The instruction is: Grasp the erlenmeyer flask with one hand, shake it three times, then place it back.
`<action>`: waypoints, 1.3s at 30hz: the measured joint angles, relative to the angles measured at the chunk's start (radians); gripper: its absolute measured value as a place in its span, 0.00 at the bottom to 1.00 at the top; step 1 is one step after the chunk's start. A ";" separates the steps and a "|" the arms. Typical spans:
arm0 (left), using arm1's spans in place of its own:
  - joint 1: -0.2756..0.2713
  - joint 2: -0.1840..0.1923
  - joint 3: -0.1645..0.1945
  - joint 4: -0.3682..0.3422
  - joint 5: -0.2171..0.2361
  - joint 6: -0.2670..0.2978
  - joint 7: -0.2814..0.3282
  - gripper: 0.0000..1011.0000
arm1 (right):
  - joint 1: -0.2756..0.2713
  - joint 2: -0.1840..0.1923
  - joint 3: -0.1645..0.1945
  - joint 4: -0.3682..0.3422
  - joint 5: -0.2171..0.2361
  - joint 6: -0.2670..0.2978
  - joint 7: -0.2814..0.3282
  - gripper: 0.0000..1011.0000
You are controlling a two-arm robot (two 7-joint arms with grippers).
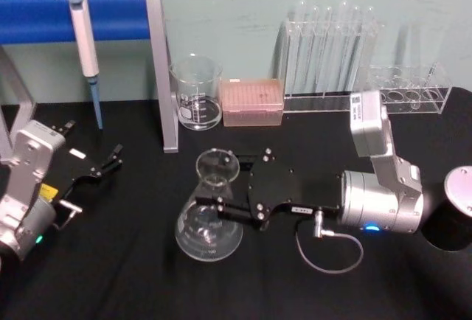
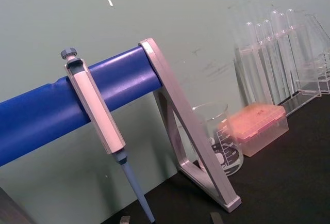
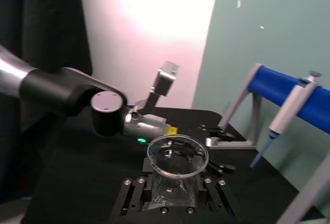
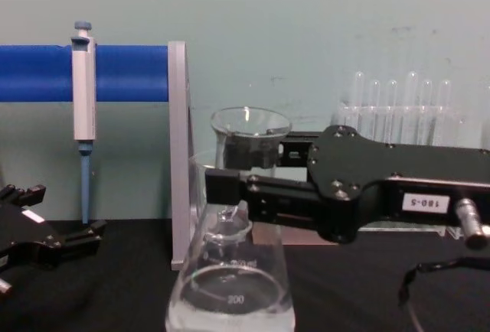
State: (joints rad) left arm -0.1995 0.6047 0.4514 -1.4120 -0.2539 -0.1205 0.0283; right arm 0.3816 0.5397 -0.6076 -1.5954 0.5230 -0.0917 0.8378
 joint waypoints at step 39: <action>0.000 0.000 0.000 0.000 0.000 0.000 0.000 0.99 | -0.033 -0.173 0.188 0.097 -0.180 0.154 -0.620 0.45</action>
State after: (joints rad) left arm -0.1995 0.6047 0.4514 -1.4120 -0.2539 -0.1205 0.0283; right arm 0.3482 0.3665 -0.4192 -1.4987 0.3426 0.0626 0.2181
